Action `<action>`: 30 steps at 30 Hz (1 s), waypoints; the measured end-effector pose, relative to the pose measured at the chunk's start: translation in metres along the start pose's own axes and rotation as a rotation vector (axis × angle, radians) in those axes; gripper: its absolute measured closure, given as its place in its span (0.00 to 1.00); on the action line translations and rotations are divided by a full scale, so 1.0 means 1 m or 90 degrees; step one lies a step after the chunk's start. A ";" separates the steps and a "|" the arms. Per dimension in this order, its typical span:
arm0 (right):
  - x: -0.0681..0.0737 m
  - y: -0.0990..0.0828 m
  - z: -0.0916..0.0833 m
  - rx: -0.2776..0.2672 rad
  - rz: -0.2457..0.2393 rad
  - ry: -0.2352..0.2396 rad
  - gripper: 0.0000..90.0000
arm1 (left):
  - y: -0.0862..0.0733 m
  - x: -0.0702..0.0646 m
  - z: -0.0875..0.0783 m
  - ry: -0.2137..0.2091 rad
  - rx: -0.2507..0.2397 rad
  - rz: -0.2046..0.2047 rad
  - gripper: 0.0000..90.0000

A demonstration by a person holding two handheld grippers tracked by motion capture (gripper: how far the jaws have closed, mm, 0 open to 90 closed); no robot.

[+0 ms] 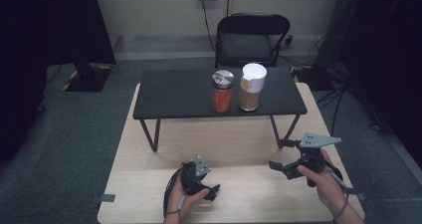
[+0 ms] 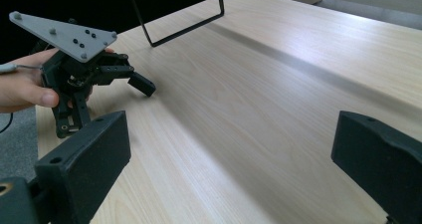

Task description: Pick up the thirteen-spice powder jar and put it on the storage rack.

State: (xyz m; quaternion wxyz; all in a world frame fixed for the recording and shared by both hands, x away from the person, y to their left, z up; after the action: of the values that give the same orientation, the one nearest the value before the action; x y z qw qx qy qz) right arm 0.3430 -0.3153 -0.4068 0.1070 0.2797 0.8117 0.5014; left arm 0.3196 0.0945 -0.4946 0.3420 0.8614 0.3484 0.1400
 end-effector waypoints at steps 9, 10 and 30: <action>-0.003 -0.014 -0.001 0.005 0.005 -0.010 0.01 | 0.000 0.000 0.000 0.000 0.000 0.000 0.00; -0.003 -0.015 -0.001 0.006 0.006 -0.010 0.01 | 0.000 0.000 0.000 0.000 0.000 0.000 0.00; -0.013 -0.045 -0.010 0.016 0.036 -0.028 0.01 | 0.000 0.000 0.000 0.000 0.000 0.000 0.00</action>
State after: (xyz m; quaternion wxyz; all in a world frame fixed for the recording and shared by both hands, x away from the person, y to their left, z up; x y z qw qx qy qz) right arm 0.3334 -0.3456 -0.4426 0.1071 0.3153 0.8070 0.4877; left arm 0.3196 0.0945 -0.4946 0.3419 0.8615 0.3484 0.1401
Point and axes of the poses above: each handheld gripper's, and its own axes: z roughly forward along the jaws, y roughly out of its top, x roughly to its left, the point moved 10 cm from there along z, roughly forward along the jaws, and after that the axes turned 4 degrees about x, right-handed, at the moved point
